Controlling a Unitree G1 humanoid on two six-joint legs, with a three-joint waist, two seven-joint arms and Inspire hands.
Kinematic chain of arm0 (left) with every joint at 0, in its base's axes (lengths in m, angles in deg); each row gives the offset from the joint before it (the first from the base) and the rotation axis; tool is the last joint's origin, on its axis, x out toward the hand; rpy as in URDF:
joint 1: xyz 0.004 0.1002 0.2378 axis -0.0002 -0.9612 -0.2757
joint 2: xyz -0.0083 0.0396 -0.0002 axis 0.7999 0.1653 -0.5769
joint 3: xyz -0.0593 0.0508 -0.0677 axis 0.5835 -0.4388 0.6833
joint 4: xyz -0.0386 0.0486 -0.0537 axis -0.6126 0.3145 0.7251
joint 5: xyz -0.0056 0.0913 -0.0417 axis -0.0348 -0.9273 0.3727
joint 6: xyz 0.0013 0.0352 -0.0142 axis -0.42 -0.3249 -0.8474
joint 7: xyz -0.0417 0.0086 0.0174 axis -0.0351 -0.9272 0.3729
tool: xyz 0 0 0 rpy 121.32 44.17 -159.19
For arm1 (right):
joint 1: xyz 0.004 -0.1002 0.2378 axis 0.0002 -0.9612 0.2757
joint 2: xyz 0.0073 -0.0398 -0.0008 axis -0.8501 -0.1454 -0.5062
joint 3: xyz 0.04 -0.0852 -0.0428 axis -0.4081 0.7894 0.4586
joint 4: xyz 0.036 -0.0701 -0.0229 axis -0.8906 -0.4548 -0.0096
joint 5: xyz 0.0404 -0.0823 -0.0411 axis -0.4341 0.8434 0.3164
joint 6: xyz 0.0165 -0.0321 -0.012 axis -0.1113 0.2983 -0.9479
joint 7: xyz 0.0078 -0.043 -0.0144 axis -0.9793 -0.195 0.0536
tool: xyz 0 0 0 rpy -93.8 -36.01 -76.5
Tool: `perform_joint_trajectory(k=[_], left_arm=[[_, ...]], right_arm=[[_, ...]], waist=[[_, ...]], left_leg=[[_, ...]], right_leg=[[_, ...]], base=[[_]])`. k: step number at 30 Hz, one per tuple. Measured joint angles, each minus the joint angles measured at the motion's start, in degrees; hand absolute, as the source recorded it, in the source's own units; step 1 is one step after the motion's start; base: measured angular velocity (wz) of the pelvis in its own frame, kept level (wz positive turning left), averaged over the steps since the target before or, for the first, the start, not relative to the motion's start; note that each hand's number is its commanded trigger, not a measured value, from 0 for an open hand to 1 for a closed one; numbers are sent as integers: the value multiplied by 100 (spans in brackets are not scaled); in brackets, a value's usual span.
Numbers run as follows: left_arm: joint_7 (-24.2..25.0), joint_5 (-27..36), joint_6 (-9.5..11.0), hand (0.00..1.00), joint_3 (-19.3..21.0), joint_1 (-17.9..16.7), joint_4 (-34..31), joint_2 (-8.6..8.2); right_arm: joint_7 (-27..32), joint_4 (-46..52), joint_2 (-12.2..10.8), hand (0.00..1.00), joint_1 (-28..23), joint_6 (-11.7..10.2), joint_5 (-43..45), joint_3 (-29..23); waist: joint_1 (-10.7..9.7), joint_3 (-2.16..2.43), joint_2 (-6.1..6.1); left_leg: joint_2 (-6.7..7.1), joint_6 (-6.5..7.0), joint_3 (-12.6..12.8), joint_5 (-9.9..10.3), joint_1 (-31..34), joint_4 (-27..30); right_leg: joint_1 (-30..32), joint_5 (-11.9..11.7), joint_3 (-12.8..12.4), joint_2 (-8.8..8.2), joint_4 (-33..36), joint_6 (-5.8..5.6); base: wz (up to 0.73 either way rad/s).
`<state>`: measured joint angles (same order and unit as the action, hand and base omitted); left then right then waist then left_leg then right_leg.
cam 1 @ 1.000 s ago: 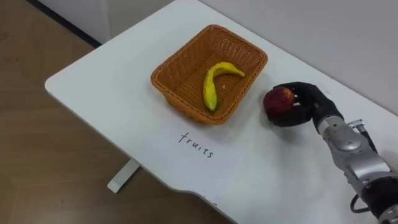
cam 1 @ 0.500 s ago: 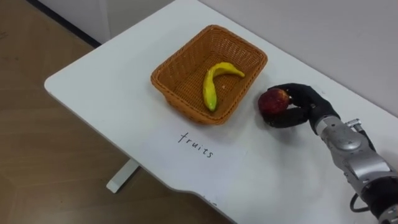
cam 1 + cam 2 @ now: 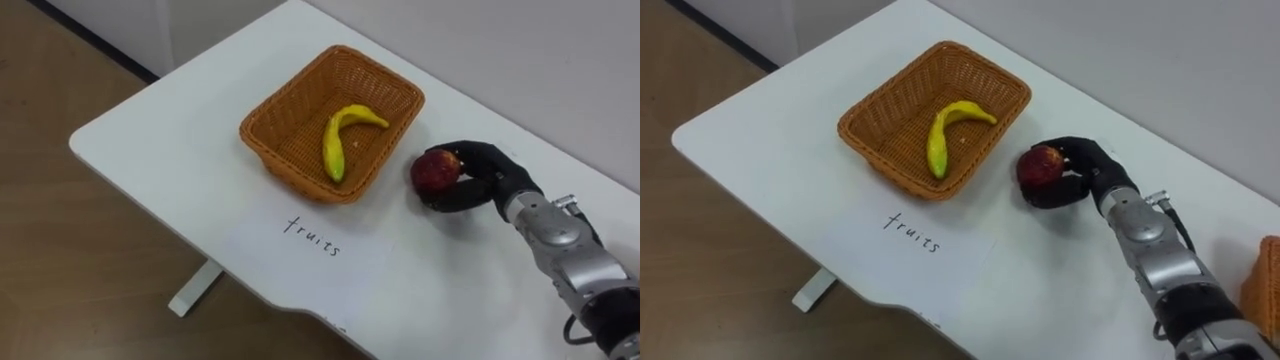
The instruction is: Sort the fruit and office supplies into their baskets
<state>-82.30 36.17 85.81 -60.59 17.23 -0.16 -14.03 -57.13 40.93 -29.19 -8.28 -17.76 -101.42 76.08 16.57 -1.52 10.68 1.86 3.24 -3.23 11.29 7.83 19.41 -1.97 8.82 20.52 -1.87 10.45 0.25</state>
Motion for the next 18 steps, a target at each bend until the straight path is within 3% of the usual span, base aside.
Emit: perform_joint_trajectory(k=[2, 7, 10, 18], left_arm=[[-66, 1, -8, 0, 126, 0, 158, -116], [-106, -1, -21, 0, 260, -35, 201, -190], [-111, -30, -61, 0, 398, -75, 228, -262], [-91, -50, -102, 0, 410, -128, 232, -307]], right_arm=[[-49, 321, 1, 100, -119, 23, -6, -187], [-29, 978, 5, 100, -242, 49, 48, -643], [-73, 1027, 6, 100, -242, 65, 37, -830], [-117, 1033, 10, 100, -242, 176, 48, -1022]], waist=[[-113, 24, -144], [-379, 133, -349], [-455, 136, -392], [-528, 137, -355]], left_leg=[[13, 19, 1, 13, -91, -13], [62, 31, -5, -1, -230, -102], [93, 44, -8, -17, -583, -250], [113, 68, -15, 9, -967, -315]], right_leg=[[-100, 0, 0, -3, -19, -1], [-257, 13, 6, -61, -85, -22], [-547, 48, 10, -108, -80, -76], [-901, 77, 17, -123, -78, -123]], base=[[2], [0], [3], [1]])
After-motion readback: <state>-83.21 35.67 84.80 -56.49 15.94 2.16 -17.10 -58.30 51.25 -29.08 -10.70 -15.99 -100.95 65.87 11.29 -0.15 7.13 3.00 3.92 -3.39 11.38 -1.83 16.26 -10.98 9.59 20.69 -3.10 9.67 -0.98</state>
